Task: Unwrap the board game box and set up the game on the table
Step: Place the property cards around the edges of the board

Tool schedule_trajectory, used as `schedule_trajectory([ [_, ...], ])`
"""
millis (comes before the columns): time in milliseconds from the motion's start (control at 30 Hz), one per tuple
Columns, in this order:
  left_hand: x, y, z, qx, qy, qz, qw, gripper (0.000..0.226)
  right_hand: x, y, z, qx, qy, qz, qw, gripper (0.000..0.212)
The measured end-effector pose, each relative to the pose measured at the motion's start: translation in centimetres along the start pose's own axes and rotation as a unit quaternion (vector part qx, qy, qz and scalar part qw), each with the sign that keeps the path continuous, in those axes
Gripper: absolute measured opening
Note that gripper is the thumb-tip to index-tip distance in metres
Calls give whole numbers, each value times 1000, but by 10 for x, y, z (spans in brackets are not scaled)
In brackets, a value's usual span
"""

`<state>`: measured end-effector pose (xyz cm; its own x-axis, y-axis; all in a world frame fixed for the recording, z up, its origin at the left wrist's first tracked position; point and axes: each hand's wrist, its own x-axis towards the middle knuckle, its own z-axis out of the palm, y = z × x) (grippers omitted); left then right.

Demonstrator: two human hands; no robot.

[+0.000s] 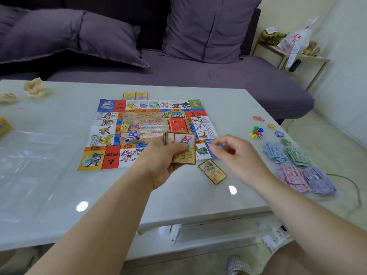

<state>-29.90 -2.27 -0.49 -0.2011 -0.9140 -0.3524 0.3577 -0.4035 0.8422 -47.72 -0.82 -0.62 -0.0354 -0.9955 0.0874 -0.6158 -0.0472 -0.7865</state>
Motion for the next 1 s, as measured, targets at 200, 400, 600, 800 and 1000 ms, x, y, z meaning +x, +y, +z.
schedule_trajectory([
  [200, 0, -2, -2, 34, 0, 9, 999, 20, 4, -27, 18, 89, -110, 71, 987, 24],
  [400, -2, -2, -6, 40, 23, -31, 998, 9, 6, -19, 31, 121, -143, 90, 978, 9],
  [600, 3, 11, -22, -87, 112, -40, 989, 10, 27, -9, 3, 252, -30, 136, 958, 26],
  [800, 5, 30, -44, -144, 181, 1, 973, 17, 16, -3, -1, 94, -41, 77, 992, 33],
  [1000, -4, 38, -51, -142, 205, 26, 968, 28, -10, 2, 54, 12, -124, 9, 992, 21],
])
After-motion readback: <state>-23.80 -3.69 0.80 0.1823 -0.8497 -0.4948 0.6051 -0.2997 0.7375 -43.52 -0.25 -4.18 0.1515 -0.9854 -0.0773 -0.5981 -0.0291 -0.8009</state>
